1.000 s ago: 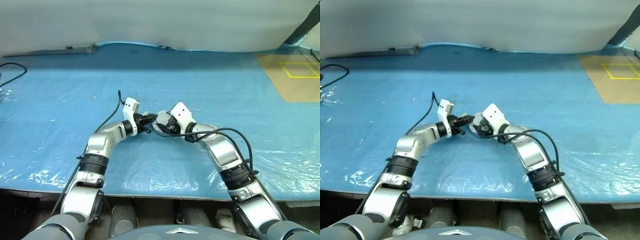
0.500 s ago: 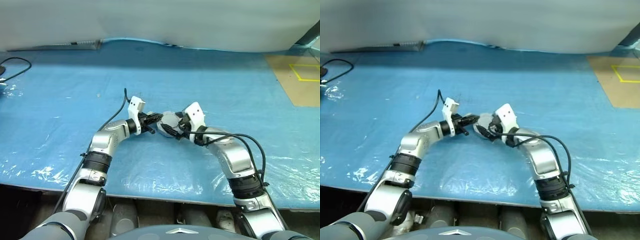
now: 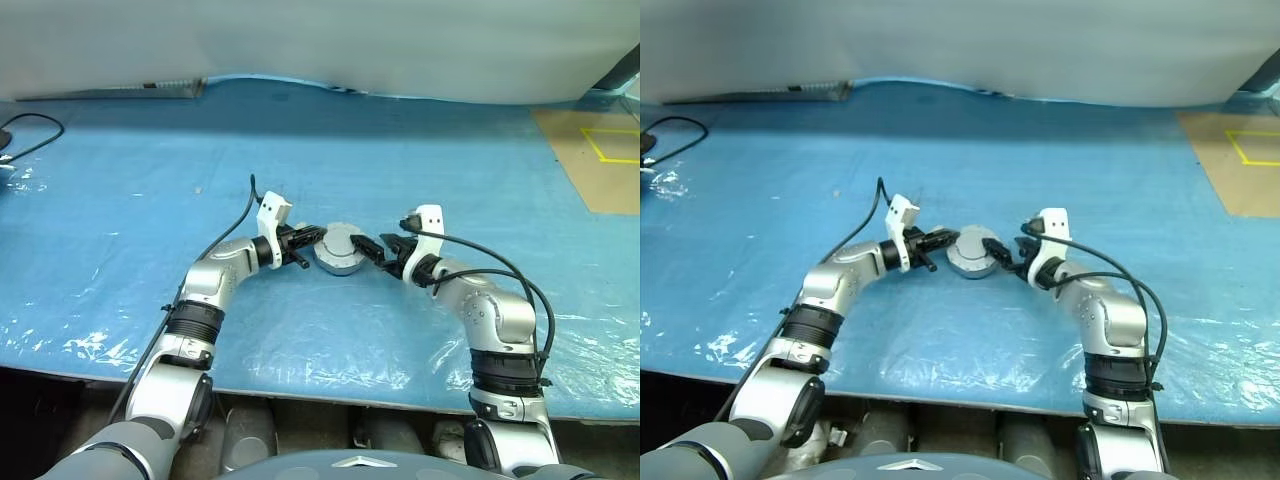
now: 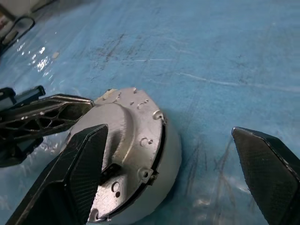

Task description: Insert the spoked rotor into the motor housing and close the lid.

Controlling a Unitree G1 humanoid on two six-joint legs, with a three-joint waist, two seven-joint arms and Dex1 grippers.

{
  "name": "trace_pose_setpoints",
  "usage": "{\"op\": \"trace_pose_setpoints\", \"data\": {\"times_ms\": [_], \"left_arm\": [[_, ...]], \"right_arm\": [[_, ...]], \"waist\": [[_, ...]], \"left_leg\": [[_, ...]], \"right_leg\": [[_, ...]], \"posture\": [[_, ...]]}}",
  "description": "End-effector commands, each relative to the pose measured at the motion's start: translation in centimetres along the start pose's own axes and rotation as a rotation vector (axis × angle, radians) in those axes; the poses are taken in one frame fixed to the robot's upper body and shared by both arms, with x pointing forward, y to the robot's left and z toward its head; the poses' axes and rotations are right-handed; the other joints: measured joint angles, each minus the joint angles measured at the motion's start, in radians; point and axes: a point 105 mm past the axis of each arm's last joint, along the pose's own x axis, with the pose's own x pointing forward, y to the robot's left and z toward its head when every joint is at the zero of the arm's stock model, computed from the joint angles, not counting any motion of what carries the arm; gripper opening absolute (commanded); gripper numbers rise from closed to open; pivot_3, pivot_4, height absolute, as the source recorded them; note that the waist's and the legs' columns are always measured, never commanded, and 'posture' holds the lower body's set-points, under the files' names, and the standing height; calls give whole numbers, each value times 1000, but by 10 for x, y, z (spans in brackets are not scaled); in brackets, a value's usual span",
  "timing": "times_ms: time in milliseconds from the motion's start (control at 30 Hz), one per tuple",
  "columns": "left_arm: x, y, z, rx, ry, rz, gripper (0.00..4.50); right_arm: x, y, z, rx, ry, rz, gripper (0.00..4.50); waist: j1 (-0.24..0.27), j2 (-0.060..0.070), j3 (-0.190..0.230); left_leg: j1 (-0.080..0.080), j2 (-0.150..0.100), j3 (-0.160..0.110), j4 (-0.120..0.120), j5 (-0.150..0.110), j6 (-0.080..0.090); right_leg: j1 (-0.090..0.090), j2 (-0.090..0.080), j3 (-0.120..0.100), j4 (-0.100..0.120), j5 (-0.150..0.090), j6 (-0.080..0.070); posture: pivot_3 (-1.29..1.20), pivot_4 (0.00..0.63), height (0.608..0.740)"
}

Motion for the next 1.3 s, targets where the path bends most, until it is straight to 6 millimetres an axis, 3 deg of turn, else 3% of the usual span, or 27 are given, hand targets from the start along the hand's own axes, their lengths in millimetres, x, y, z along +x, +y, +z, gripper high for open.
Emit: {"op": "trace_pose_setpoints", "data": {"times_ms": [33,433,567,733,867,1133,1233,1300], "left_arm": [[4,-7,-14,-12,48,-29,0],[4,-7,-17,-12,57,-31,0],[3,-7,-18,-13,59,-33,0],[3,-8,-20,-18,63,-38,0],[3,-9,-21,-24,62,-43,0],[0,-9,-11,-40,35,-55,0],[-8,-5,-1,-77,-11,-49,569],[-14,-2,3,-106,-38,-38,1175]], "right_arm": [[-3,10,2,122,14,77,4473],[-1,21,-13,575,20,217,4473],[-7,21,-19,685,33,279,3568],[-17,16,-33,743,75,294,1787],[-19,15,-37,748,91,287,1032],[-16,18,-40,760,93,289,1032],[-16,22,-37,773,73,307,1032],[-16,23,-36,775,68,311,1032]], "waist": [[0,0,0],[4,0,0],[4,1,0],[5,1,0],[7,1,0],[8,1,0],[6,1,0],[3,1,0]], "left_leg": [[0,0,0,0,0,0],[0,0,0,0,0,0],[0,0,0,0,0,0],[0,0,0,0,0,0],[0,0,0,0,0,0],[1,0,0,0,0,0],[1,0,0,0,0,0],[0,1,0,0,0,0]], "right_leg": [[0,0,0,0,0,0],[0,-1,-1,0,0,0],[0,-1,-1,0,0,0],[0,-1,-2,0,2,3],[0,-1,-2,0,2,2],[0,-1,-2,1,2,2],[0,-1,-2,1,2,2],[0,-1,-2,1,2,2]], "posture": [[0,150,740],[0,150,740],[0,150,740],[0,150,740],[0,150,740],[0,150,740],[0,150,740],[0,150,740]]}}
